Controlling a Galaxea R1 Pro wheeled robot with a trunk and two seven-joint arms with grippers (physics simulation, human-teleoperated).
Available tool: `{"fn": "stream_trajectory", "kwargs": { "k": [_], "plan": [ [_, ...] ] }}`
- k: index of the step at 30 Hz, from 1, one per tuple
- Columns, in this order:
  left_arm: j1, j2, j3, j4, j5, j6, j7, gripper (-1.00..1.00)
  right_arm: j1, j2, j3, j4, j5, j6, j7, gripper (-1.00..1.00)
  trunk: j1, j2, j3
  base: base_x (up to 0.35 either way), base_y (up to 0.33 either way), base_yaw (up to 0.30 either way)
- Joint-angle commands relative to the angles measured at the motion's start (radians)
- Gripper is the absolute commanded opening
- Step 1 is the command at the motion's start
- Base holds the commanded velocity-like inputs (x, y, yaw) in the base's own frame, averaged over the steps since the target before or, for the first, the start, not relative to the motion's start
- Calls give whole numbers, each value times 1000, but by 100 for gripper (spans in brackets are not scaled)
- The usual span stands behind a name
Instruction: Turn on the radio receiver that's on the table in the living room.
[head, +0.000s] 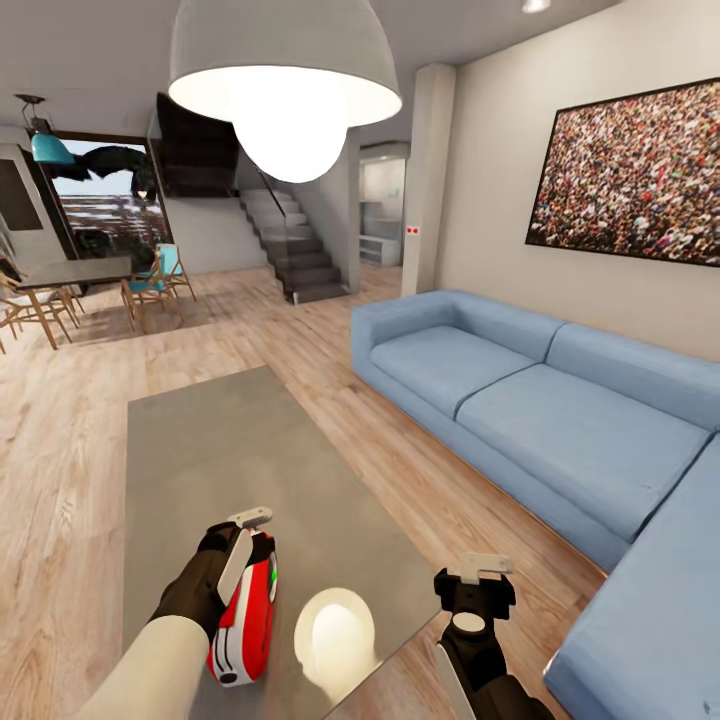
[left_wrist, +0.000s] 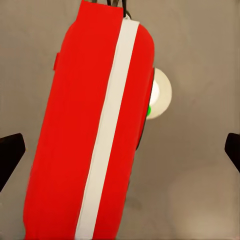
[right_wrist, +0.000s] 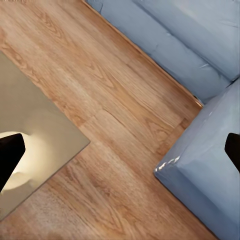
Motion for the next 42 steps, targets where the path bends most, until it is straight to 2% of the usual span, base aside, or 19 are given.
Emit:
{"fn": "stream_trajectory", "kwargs": {
  "k": [1,42],
  "plan": [
    [0,0,0,0,0,0,0,100,0,0,0,0,0,0,0,100,-4,7,3,0,0,0],
    [0,-1,0,0,0,0,0,100,0,0,-2,0,0,0,2,100,-161,294,132,0,0,0]
  ]
}}
